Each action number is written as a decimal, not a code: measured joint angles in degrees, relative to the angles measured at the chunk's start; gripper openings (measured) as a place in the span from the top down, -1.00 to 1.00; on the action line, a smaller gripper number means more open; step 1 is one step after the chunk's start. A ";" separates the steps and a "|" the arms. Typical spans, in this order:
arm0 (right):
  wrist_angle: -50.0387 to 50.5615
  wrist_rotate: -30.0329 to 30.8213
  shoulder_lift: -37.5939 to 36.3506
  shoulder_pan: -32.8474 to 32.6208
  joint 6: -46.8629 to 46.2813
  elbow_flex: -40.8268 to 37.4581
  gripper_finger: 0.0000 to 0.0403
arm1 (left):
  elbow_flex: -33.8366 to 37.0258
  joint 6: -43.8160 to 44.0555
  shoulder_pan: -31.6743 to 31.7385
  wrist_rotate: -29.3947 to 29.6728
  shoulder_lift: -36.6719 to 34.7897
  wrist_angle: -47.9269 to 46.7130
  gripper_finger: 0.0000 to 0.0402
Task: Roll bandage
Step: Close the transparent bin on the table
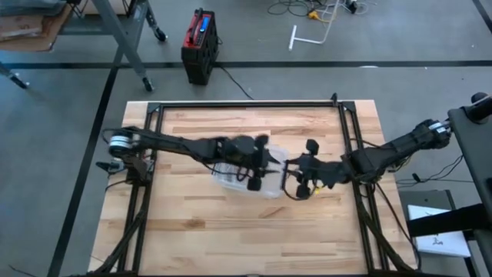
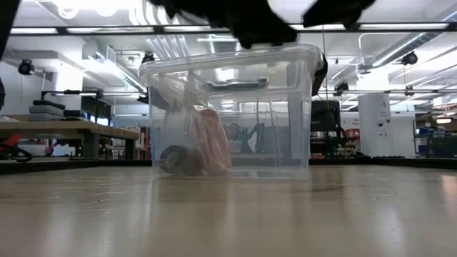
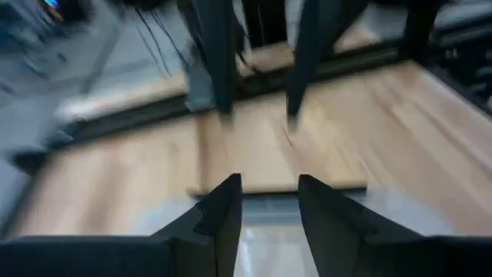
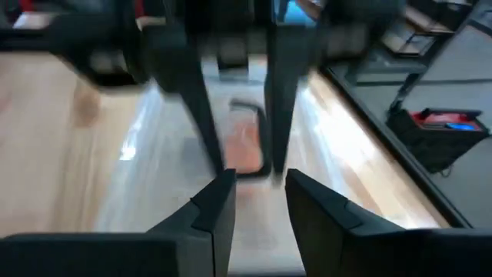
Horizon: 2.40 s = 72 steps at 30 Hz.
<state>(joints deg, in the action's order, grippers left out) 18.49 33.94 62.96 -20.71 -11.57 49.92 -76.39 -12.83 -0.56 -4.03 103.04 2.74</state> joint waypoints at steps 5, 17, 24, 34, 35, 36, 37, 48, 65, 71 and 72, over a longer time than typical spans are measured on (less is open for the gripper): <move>-1.40 -0.08 5.23 3.60 2.27 3.47 0.42 | 0.39 -3.80 0.35 7.34 -11.43 -15.38 0.38; -30.97 -6.70 28.21 11.76 11.12 10.73 0.48 | 24.02 13.50 -0.19 11.89 -38.01 -32.65 0.44; -46.27 -11.81 40.50 15.73 13.91 15.43 0.69 | 40.42 25.54 -1.46 12.58 -53.19 -32.09 0.47; -50.75 -19.98 45.94 18.35 6.50 14.22 0.98 | 56.06 24.36 -1.54 9.25 -56.74 -15.38 0.64; -51.30 -20.61 45.49 18.40 6.15 13.10 0.98 | 57.08 23.51 -1.55 9.19 -55.63 -12.99 0.65; -51.63 -22.07 44.91 18.62 6.10 11.95 0.98 | 57.89 22.15 -1.53 9.55 -54.58 -9.56 0.66; -51.60 -23.63 44.41 18.80 6.01 10.75 0.99 | 58.67 20.31 -1.53 10.28 -53.57 -6.16 0.67; -51.58 -33.70 43.23 20.68 8.20 7.38 1.00 | 64.09 7.37 -0.90 16.64 -32.21 34.87 0.66; -48.86 -33.67 43.29 21.86 6.86 7.36 1.00 | 59.55 7.45 -1.07 15.39 -31.30 35.06 0.82; -47.40 -32.43 43.25 21.84 6.62 7.45 1.00 | 52.23 7.25 -1.16 15.23 -34.73 16.74 0.83; -47.24 -32.31 43.23 21.84 6.66 7.44 1.00 | 51.11 7.01 -1.22 15.23 -34.35 15.12 0.83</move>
<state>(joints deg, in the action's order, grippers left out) -28.75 1.63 106.19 1.13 -4.91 57.36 -25.29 -5.81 -1.78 11.20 68.69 17.86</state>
